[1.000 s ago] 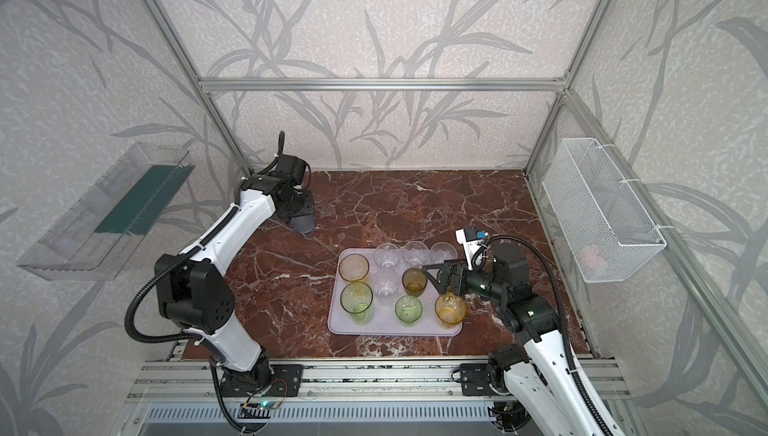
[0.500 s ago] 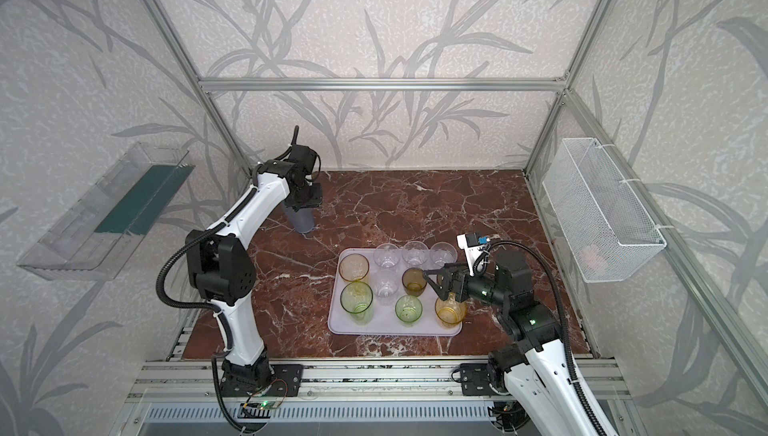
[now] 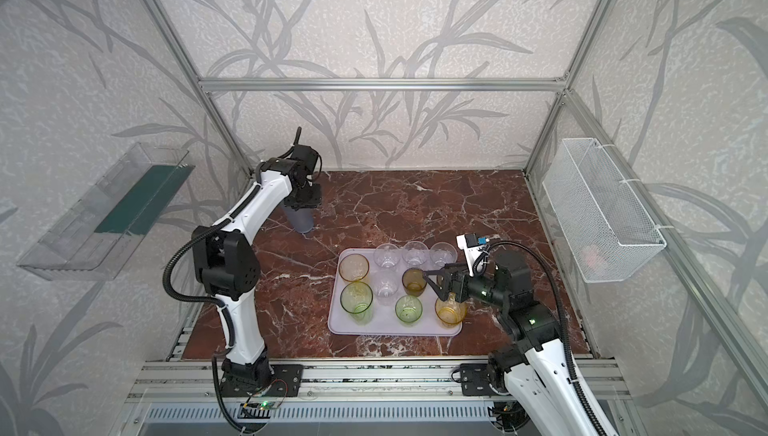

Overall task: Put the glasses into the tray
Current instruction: 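Lower the left gripper into the pale blue glass and grip it, then lift the pale blue glass and carry it toward the tray with the left gripper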

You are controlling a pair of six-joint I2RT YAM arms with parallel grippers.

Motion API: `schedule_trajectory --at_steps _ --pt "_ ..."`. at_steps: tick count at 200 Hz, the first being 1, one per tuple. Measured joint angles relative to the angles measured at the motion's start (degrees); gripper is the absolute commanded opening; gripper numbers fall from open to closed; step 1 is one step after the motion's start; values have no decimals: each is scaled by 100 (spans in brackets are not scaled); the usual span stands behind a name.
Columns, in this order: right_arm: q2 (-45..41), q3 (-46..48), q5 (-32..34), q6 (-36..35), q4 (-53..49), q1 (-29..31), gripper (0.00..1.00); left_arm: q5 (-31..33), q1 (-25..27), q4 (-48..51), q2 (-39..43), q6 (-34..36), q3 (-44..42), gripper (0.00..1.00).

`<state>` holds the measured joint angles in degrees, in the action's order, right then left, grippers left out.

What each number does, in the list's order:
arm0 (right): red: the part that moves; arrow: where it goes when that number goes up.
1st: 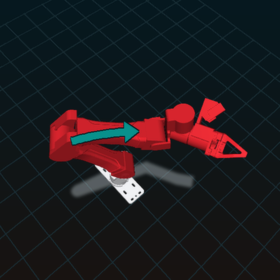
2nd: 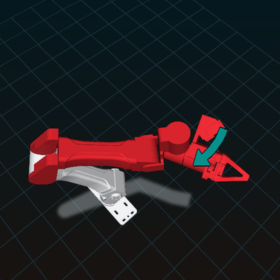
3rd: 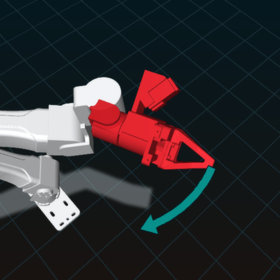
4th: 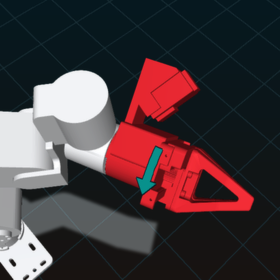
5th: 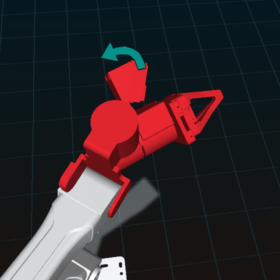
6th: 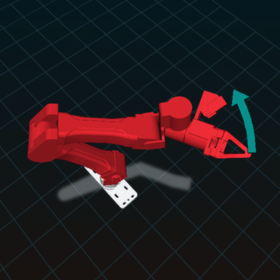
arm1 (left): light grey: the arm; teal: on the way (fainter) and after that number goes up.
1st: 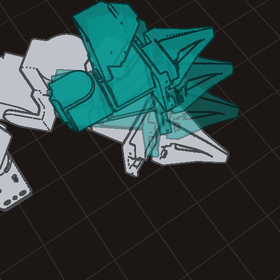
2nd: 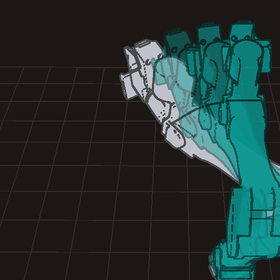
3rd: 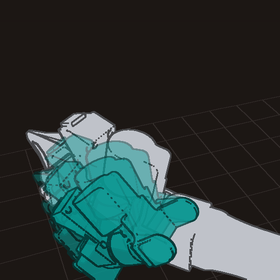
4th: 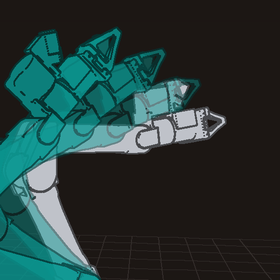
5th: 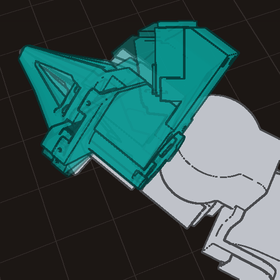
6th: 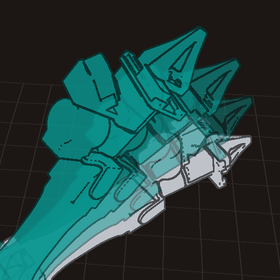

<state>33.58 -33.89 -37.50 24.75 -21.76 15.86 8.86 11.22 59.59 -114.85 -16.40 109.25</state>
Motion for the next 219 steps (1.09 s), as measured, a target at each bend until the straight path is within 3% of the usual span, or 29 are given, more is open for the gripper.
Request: schedule_trajectory --at_steps 51,110,140,160,175,219 --pt "52 0 37 -17 -13 -2 99 155 -4 24 -31 85 72 31" --pt "50 0 101 -28 -63 -2 99 293 -7 72 -544 205 518 24" --pt "46 0 144 -46 -101 -2 99 372 -15 177 -778 280 695 13" --pt "44 0 162 -61 -138 -2 99 378 -26 195 -831 278 719 10" --pt "44 0 186 -61 -168 -2 99 356 -28 208 -833 278 730 0" --pt "46 0 238 -59 -188 -2 99 398 -31 463 -833 334 787 0"
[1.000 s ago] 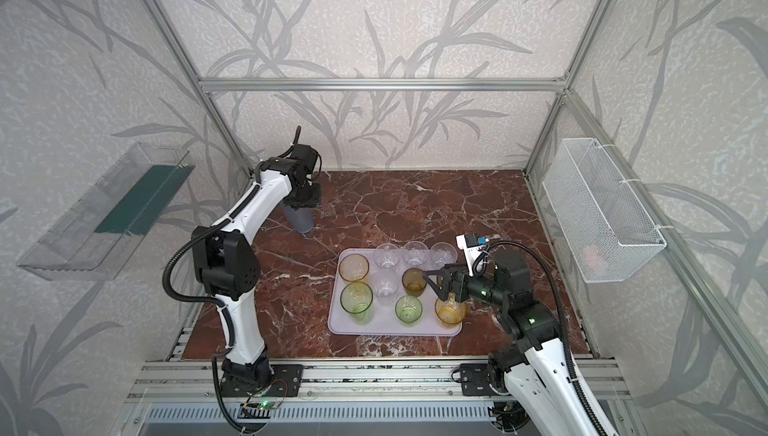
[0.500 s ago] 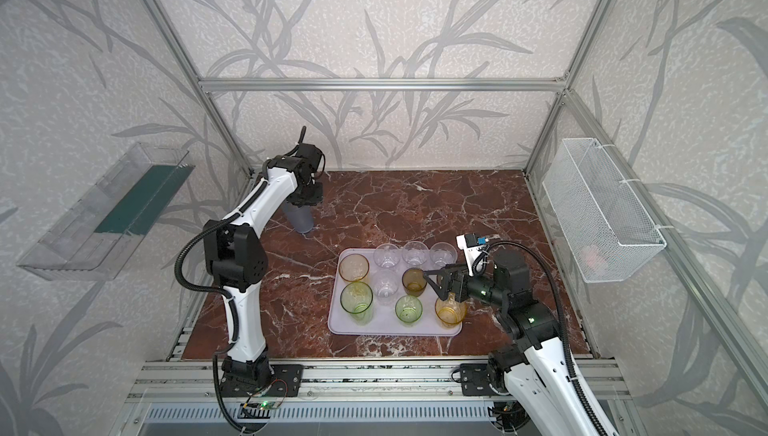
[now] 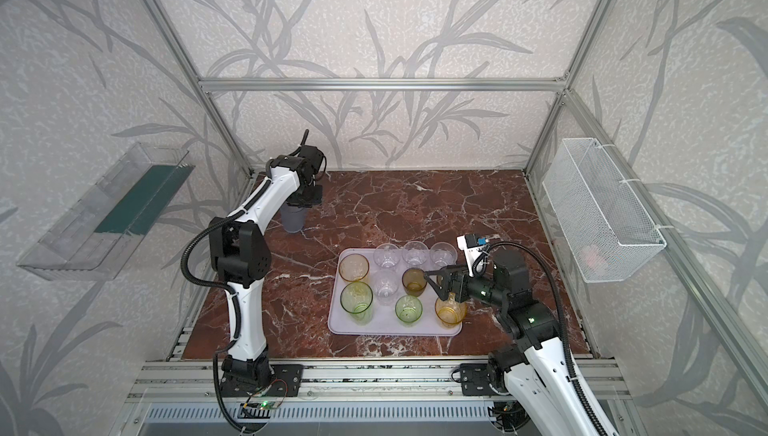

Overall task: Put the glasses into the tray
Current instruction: 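Lift the pale blue glass and carry it toward the tray with the left gripper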

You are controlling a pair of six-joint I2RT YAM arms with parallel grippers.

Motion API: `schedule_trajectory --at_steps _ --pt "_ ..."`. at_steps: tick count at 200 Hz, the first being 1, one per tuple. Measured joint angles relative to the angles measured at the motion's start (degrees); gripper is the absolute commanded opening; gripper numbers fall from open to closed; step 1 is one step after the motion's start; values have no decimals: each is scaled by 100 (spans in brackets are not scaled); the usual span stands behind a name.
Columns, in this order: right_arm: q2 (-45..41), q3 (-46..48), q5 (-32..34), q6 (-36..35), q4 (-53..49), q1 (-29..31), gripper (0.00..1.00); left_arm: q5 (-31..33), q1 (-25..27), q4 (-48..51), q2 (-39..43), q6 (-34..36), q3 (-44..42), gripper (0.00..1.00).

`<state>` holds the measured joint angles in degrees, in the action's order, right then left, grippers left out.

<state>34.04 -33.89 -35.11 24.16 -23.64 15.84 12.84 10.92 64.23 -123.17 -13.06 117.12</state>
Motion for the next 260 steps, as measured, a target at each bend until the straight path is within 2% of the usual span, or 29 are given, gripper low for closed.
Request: schedule_trajectory --at_steps 36,91,118,175,260 --pt "-2 13 17 48 39 0 99 -437 81 343 219 -87 -2 0" --pt "-96 229 175 275 195 0 99 -1078 750 199 2262 -114 -1237 0" --pt "-361 461 232 413 402 0 99 -1132 981 144 2824 -195 -1668 0" --pt "-1051 549 931 138 450 0 99 -1172 1169 -48 2953 -348 -2269 0" --pt "-887 546 1067 22 448 -2 99 -1425 1375 -240 2726 -415 -2269 0"
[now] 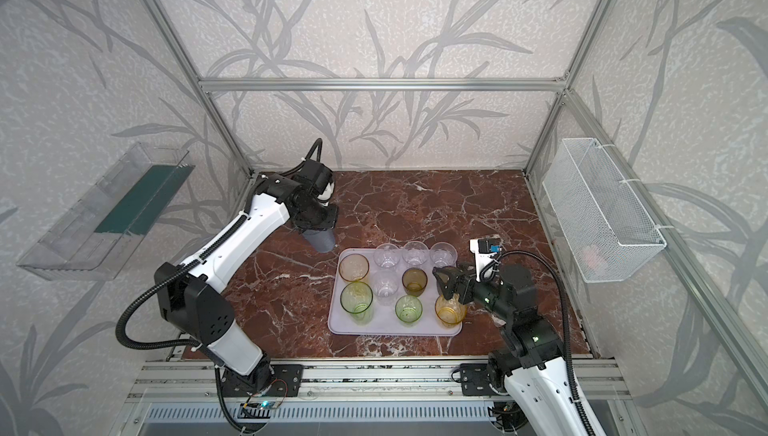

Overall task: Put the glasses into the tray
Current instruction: 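Lift the pale blue glass and carry it toward the tray with the left gripper, then lower the pale blue glass onto the tray edge farthest from the robot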

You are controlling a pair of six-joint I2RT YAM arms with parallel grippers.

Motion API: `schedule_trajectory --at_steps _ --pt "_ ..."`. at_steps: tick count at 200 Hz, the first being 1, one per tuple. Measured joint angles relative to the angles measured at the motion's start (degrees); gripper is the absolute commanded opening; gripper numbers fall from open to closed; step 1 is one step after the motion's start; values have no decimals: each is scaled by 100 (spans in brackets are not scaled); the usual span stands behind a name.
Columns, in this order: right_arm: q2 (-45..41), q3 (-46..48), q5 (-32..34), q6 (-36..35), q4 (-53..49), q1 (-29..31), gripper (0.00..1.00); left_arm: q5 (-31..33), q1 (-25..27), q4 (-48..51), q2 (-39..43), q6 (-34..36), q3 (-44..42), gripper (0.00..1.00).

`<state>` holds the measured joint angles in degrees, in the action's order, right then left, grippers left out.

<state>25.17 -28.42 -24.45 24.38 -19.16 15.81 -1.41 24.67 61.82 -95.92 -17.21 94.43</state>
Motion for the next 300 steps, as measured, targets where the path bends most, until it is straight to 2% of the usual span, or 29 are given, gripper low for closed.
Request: schedule_trajectory --at_steps 162,241,300 --pt "39 0 48 44 -70 -2 99 -181 973 -116 -258 -297 111 0" --pt "42 0 46 116 -96 -2 99 -258 1272 -216 -763 -361 186 0" --pt "42 0 48 160 -216 -2 99 -249 1373 -219 -800 -407 258 0"
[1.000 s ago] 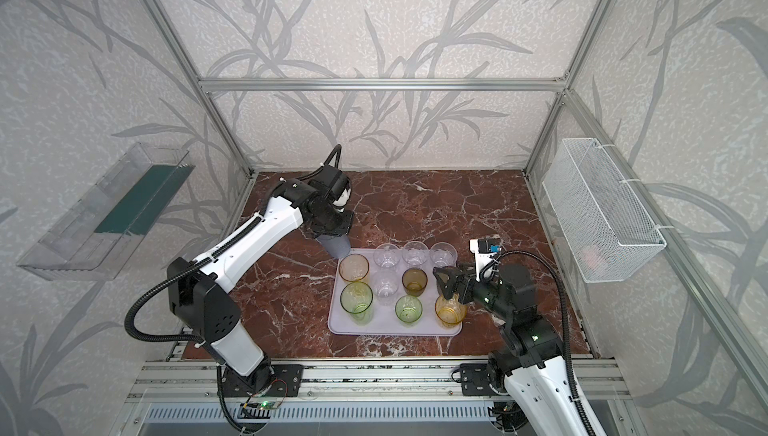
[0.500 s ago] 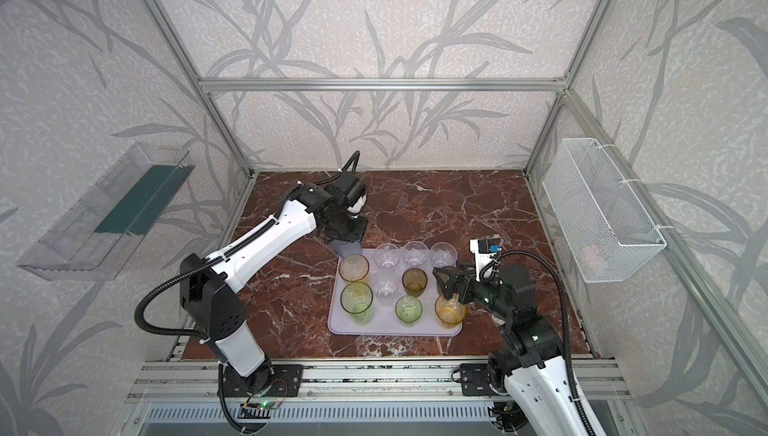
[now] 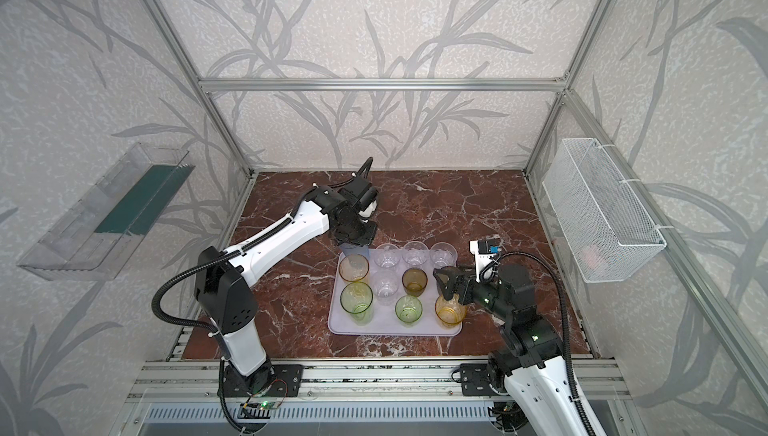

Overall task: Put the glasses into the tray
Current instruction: 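Lower the pale blue glass onto the tray edge farthest from the robot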

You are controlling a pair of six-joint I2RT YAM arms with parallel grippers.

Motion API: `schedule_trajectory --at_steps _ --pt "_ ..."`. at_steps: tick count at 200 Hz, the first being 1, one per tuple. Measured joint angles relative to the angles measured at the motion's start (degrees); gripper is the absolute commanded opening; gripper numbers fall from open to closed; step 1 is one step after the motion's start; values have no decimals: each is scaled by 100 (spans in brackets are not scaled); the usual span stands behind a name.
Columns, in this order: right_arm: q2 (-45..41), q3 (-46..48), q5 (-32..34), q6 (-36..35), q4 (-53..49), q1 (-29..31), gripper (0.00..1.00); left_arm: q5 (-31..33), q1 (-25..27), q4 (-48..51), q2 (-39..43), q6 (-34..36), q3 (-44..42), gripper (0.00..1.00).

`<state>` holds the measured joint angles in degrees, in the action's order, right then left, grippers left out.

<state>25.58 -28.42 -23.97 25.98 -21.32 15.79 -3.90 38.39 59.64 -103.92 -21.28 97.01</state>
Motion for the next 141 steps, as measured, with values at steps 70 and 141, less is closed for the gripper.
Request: schedule_trajectory --at_steps 70,141 --pt "0 0 4 37 -79 0 99 22 92 -13 0 -76 0 0" --pt "-31 0 103 39 -227 0 99 68 96 -42 0 -83 -118 6"
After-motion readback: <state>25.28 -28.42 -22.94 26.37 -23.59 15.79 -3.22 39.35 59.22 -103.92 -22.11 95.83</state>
